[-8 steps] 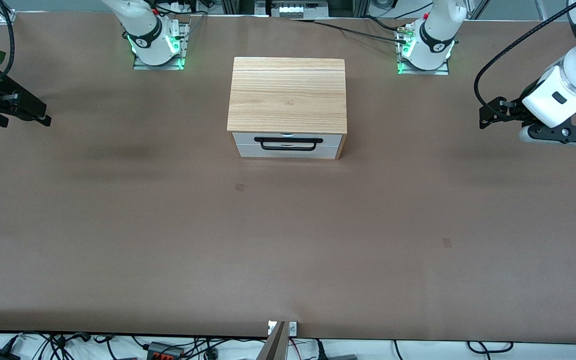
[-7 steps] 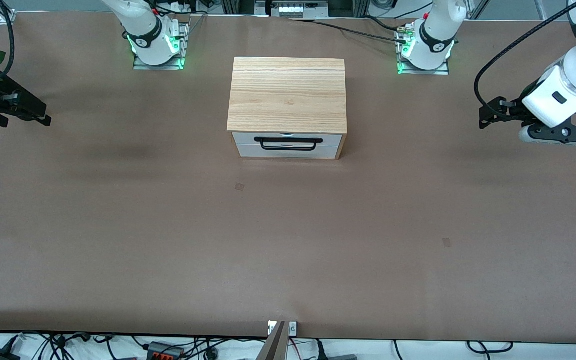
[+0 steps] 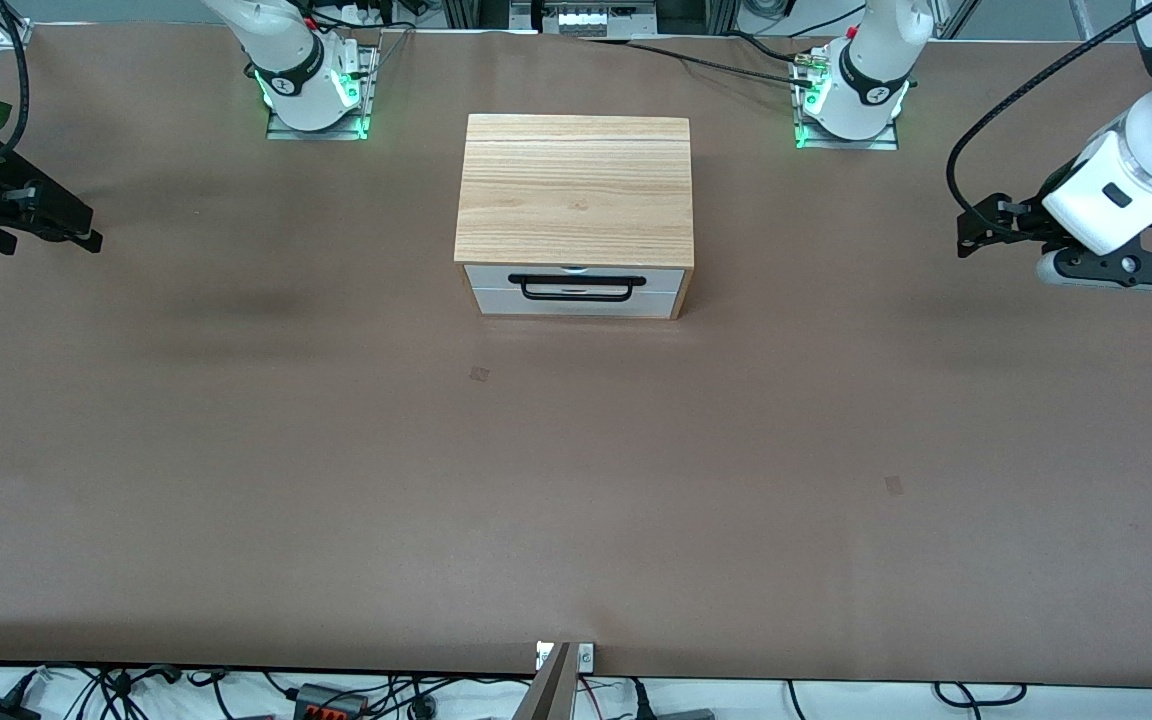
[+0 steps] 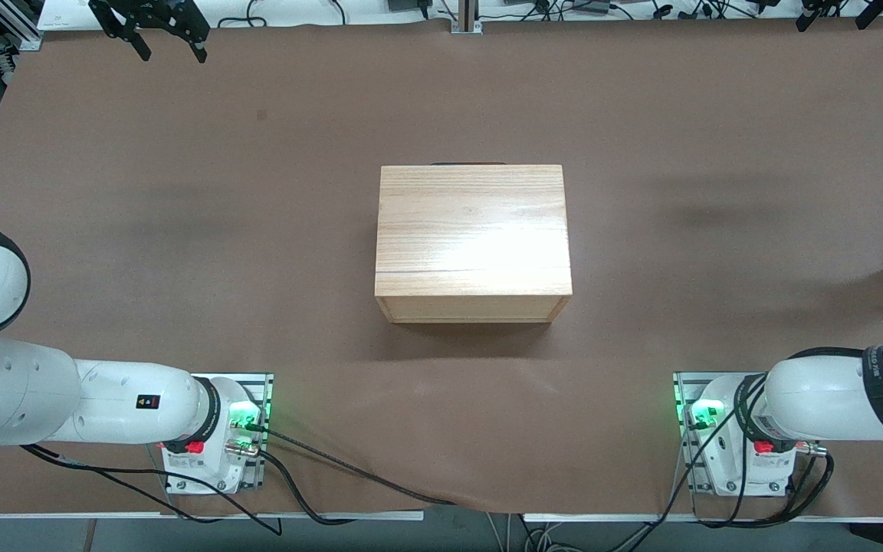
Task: Pull top drawer with both arms simultaneously
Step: 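Move both grippers from rest toward the drawer's black handle ends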
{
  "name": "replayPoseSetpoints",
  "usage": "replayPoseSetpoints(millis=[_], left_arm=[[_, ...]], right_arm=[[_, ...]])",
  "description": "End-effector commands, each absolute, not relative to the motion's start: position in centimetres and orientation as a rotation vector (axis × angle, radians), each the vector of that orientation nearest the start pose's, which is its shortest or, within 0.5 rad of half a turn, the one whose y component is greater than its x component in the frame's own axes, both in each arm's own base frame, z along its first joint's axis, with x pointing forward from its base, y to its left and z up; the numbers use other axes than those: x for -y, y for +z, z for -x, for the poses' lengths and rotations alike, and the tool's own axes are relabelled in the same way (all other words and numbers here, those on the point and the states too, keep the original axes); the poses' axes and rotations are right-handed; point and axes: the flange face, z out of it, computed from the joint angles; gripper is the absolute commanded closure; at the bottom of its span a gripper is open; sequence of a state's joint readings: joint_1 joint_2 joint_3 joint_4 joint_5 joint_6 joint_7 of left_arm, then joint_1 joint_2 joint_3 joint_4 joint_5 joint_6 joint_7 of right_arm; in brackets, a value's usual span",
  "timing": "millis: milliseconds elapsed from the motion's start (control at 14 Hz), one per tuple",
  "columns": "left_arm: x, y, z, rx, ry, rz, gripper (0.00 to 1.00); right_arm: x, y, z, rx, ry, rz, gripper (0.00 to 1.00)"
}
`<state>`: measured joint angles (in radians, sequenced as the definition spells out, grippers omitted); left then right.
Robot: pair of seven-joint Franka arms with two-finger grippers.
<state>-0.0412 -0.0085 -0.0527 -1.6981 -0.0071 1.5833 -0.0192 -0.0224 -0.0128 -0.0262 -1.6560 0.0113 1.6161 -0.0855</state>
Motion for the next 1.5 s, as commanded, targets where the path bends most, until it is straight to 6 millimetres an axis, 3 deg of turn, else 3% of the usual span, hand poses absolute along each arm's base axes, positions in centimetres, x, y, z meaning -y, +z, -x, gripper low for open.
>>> replayPoseSetpoints(millis=[0, 214, 500, 571, 714, 786, 929, 1143, 1429], left_arm=[[8.1, 56.2, -54.8, -0.188, 0.220, 3.142, 0.00], [9.7, 53.0, -55.9, -0.201, 0.336, 3.237, 0.00], [12.9, 45.2, -58.5, -0.120, 0.621, 3.479, 0.00], [13.3, 43.9, -59.2, -0.098, 0.611, 3.502, 0.00], [15.6, 41.4, -59.7, -0.131, 0.624, 3.510, 0.00], [16.2, 40.7, -60.3, -0.117, 0.604, 3.537, 0.00], [18.2, 38.7, -60.7, -0.103, 0.637, 3.582, 0.00], [19.0, 36.2, -61.8, -0.070, 0.624, 3.698, 0.00], [20.4, 31.9, -62.0, -0.155, 0.719, 3.953, 0.00]], right_arm=[[2.1, 60.0, -55.4, 0.056, 0.039, 3.122, 0.00], [2.3, 59.3, -55.7, 0.061, 0.065, 3.121, 0.00], [2.1, 59.2, -55.7, 0.063, 0.067, 3.118, 0.00], [2.0, 58.5, -55.7, 0.074, 0.107, 3.112, 0.00], [0.3, 55.1, -56.3, 0.118, 0.283, 3.084, 0.00], [-1.1, 54.4, -56.2, 0.169, 0.331, 3.073, 0.00], [-5.2, 50.2, -56.9, 0.229, 0.475, 2.949, 0.00], [-7.9, 42.6, -59.2, 0.117, 0.590, 2.620, 0.00], [-12.4, 37.1, -60.9, 0.027, 0.601, 2.339, 0.00]])
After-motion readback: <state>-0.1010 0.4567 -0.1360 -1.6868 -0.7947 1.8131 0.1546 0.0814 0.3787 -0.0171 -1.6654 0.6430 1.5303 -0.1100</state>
